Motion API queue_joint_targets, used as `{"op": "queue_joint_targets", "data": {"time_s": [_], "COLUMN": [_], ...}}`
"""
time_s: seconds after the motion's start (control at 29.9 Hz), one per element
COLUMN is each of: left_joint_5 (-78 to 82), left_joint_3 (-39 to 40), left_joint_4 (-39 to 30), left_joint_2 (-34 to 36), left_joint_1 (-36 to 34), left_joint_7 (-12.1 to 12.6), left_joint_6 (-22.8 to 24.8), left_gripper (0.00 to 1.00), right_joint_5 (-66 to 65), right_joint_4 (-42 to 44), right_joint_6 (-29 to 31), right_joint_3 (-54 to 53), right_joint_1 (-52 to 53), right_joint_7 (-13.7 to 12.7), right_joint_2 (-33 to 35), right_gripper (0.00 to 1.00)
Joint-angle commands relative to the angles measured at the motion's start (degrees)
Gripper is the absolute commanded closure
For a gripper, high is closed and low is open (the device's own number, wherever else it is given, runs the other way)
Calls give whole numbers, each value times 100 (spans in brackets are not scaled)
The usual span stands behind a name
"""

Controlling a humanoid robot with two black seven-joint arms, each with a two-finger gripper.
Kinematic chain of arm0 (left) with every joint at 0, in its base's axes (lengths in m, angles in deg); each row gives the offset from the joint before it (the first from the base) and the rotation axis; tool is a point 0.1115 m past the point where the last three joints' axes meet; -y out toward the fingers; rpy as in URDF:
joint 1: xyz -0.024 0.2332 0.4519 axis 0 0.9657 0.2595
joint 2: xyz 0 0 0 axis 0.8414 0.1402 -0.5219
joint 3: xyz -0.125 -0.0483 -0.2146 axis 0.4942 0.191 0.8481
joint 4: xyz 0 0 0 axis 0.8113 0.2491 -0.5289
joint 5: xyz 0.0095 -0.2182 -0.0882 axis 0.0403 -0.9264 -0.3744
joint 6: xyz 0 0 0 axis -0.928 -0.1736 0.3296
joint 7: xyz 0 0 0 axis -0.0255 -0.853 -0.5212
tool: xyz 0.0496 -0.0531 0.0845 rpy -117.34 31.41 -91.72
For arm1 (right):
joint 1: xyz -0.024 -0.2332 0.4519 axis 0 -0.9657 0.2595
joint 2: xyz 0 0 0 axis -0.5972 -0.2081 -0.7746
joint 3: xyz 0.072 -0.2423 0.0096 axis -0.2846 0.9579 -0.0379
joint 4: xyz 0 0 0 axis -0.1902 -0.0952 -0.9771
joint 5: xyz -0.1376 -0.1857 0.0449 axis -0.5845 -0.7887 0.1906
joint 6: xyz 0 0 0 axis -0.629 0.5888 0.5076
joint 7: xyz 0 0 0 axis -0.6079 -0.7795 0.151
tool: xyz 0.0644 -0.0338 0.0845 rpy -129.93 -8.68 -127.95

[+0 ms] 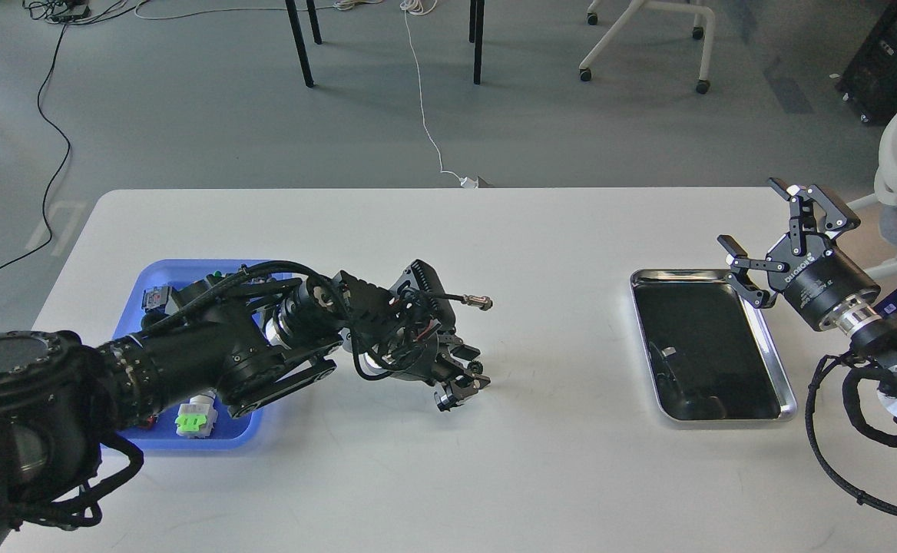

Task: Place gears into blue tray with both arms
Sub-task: 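Carry the second gear into the blue tray and release it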

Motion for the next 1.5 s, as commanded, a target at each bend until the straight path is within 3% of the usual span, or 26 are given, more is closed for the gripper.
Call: {"op": "queue_joint_targets", "data": {"time_s": [0.0, 0.3, 0.57, 0.74, 1.0, 1.47], "left_joint_5": [0, 0, 0, 0, 0, 0], "left_joint_3": [0, 61, 79, 96, 88, 140], "left_joint_4": [8, -158, -1274, -1609, -1829, -1855], "left_joint_2": [14, 172, 2007, 3027, 3977, 4356], "left_joint_1": [-20, -81, -301, -231, 41, 683], "left_joint_7": [-1, -1, -1, -1, -1, -1], "left_joint_6": [-6, -23, -32, -50, -41, -23], "left_gripper": [86, 87, 86, 86, 85, 82], "right_joint_5": [0, 0, 0, 0, -9, -9], "right_joint_4": [0, -9, -9, 0, -9, 0], "right_joint_6": [0, 0, 0, 0, 0, 0], "right_joint_3": [0, 0, 0, 0, 9, 9], "right_joint_1": [1, 1, 1, 1, 9, 9], "right_joint_7": [0, 0, 0, 0, 0, 0], "right_joint_2": [0, 0, -8, -61, -88, -96], "right_gripper": [4, 4, 4, 4, 4, 4]}}
